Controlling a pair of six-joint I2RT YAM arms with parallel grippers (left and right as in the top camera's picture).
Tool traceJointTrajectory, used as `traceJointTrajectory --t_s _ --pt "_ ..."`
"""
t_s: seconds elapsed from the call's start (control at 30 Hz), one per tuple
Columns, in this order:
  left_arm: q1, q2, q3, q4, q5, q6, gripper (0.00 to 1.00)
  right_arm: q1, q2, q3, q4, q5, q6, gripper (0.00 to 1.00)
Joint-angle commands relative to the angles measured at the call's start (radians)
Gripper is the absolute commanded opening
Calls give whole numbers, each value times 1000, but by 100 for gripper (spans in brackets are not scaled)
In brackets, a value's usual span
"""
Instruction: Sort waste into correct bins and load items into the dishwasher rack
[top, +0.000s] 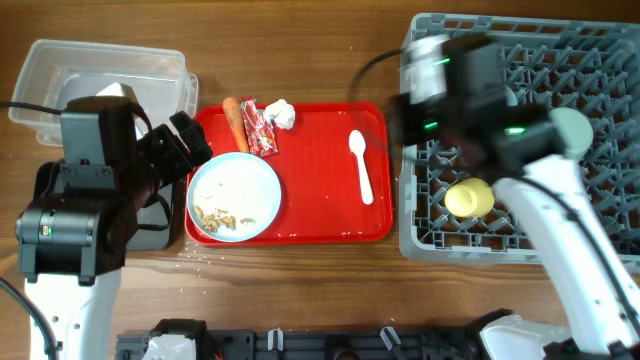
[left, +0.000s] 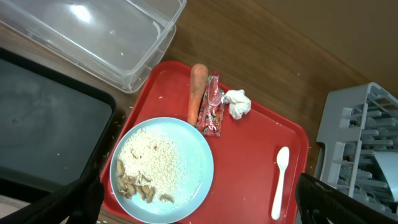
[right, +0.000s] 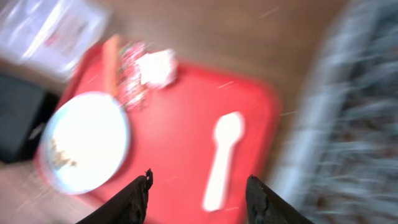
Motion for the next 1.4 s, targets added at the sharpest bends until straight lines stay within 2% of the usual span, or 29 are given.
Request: traceJointTrajectory --t_s 0.0,0.13,0.23,0.33,0.4,0.47,0.5,0.53,0.57,0.7,0.83,0.93,1.03,1.07,1.1,1.17,1.27,1.37 --pt "6 0 16 2 -14 -13 100 121 164 -55 -18 120 246 52" --pt "6 0 16 2 -14 -13 100 105 429 -59 22 159 330 51" --pt "6 0 16 2 -14 -13 100 87 540 -59 85 91 271 50" --pt "6 0 16 2 -14 -13 100 87 610 -59 95 205 326 50" --pt "6 0 16 2 -14 -13 100 87 634 -59 116 201 321 39" --pt "5 0 16 2 -14 -13 100 87 634 -59 113 201 317 33" --pt "5 0 16 2 -14 -13 100 87 634 -59 105 201 318 17" --pt "6 0 16 2 -14 -13 100 86 630 -58 88 201 318 6" --pt "6 0 16 2 -14 -13 100 85 615 -49 62 201 323 4" --pt "5 0 16 2 -14 -13 100 65 424 -19 30 213 325 4" --pt "6 0 16 2 -14 -13 100 -37 204 -19 42 274 323 4" --pt "6 0 16 2 -14 -13 100 -136 193 -35 35 287 246 4" --pt "6 0 16 2 -14 -13 100 -188 273 -58 43 343 163 5" --pt "5 0 16 2 -14 -13 100 -187 281 -58 41 342 147 18" --pt "6 0 16 2 -14 -13 100 -187 276 -58 33 337 143 34" --pt "5 0 16 2 -14 -13 100 -178 242 -58 37 233 142 39" --pt "6 0 16 2 -14 -13 100 -84 185 -58 99 -12 105 41" --pt "6 0 16 2 -14 -13 100 39 183 -58 112 -55 140 46"
